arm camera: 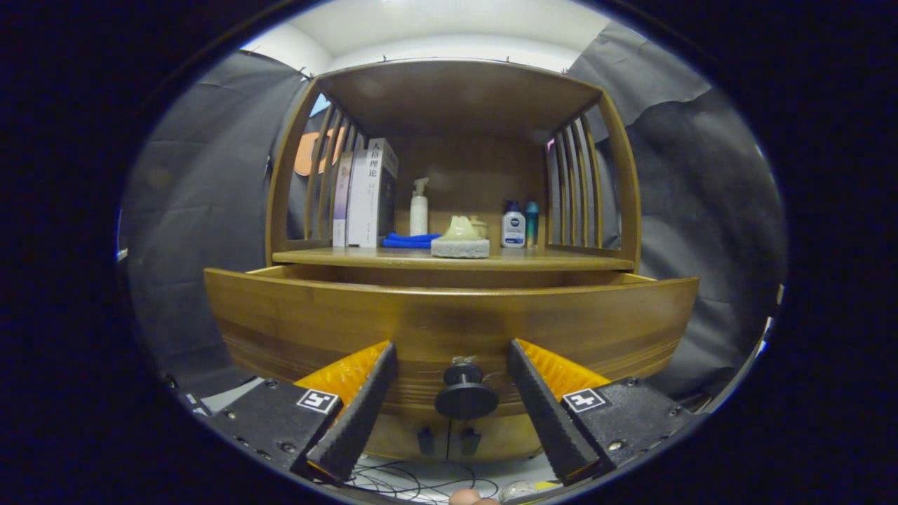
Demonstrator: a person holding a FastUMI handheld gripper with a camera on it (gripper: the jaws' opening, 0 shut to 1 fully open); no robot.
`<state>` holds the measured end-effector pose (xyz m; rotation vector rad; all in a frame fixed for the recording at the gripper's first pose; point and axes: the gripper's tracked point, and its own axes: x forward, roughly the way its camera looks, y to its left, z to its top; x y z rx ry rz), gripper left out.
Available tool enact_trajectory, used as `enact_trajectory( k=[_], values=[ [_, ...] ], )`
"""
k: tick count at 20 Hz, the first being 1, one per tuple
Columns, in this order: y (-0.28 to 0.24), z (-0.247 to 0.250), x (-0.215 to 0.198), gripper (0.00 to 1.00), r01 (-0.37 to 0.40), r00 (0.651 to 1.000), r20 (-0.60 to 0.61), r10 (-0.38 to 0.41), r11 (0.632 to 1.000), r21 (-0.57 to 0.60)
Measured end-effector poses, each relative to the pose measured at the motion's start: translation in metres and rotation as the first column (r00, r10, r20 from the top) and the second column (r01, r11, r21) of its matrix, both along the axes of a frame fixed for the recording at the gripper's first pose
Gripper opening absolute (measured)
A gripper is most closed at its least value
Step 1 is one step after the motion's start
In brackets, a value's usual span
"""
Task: Pull open the drawer, take out the items inside it, and place them on the countertop above the cabinet.
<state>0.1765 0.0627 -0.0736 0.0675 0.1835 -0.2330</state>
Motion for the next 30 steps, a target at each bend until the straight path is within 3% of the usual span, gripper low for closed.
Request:
enact_trajectory(
  k=[30],
  values=[
    [-0.022,-0.007,0.101,1.00,0.002,1.000,-0.030,-0.002,1.000,0.008]
  ],
)
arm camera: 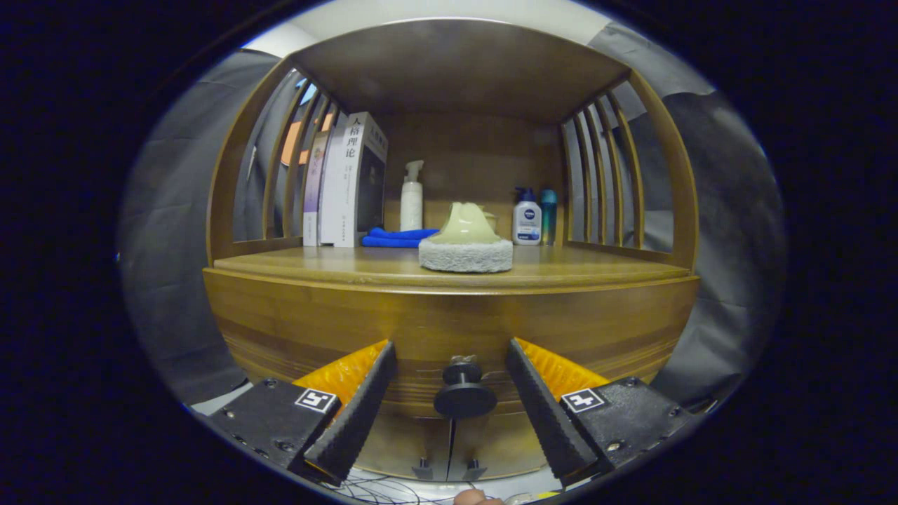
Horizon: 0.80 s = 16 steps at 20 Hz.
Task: Pull open the drawer, take out the items inside it, and place them on the countertop above the cabinet.
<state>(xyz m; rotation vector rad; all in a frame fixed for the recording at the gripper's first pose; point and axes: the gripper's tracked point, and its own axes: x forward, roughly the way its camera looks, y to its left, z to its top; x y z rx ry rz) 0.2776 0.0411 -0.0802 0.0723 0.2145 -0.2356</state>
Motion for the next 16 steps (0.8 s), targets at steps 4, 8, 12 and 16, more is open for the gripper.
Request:
enact_trajectory(
  k=[4,8,12,16],
  values=[
    [0.000,0.000,0.000,1.00,0.000,1.000,0.015,0.000,1.000,-0.005],
    [0.002,-0.004,-0.002,1.00,-0.003,1.000,-0.022,0.003,1.000,0.009],
    [0.014,0.007,-0.032,1.00,-0.047,0.999,-0.004,0.047,0.999,-0.017],
    [0.021,0.043,-0.085,1.00,-0.076,0.995,0.061,0.079,0.996,-0.041]
  ],
)
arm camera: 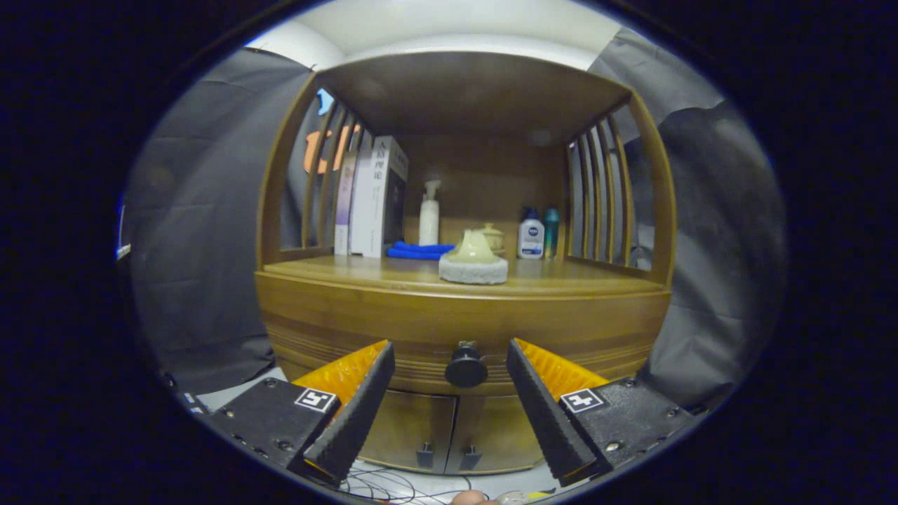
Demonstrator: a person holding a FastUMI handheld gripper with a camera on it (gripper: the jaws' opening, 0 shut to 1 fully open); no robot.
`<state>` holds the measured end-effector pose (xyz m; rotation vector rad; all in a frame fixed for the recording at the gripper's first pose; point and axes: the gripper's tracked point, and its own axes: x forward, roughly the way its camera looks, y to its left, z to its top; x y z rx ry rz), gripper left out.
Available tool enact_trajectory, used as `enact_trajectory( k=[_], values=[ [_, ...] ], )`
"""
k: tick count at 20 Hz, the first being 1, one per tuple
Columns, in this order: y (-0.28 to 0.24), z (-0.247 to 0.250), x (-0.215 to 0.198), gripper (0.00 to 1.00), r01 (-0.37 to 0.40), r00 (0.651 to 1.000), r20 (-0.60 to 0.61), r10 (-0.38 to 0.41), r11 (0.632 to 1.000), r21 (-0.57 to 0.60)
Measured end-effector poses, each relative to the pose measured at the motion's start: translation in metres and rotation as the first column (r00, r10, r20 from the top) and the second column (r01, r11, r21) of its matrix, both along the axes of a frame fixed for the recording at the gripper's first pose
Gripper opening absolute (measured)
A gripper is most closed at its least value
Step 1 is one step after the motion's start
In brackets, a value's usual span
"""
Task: Pull open the drawer, take out the items inside it, and place them on the countertop above the cabinet.
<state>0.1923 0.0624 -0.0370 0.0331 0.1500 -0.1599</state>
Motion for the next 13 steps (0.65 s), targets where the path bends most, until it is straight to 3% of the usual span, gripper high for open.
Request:
enact_trajectory(
  k=[7,13],
  values=[
    [0.002,0.041,-0.086,1.00,-0.010,0.999,0.040,0.011,1.000,-0.016],
    [-0.014,0.059,-0.132,1.00,0.057,0.994,0.099,-0.053,0.998,-0.035]
  ],
)
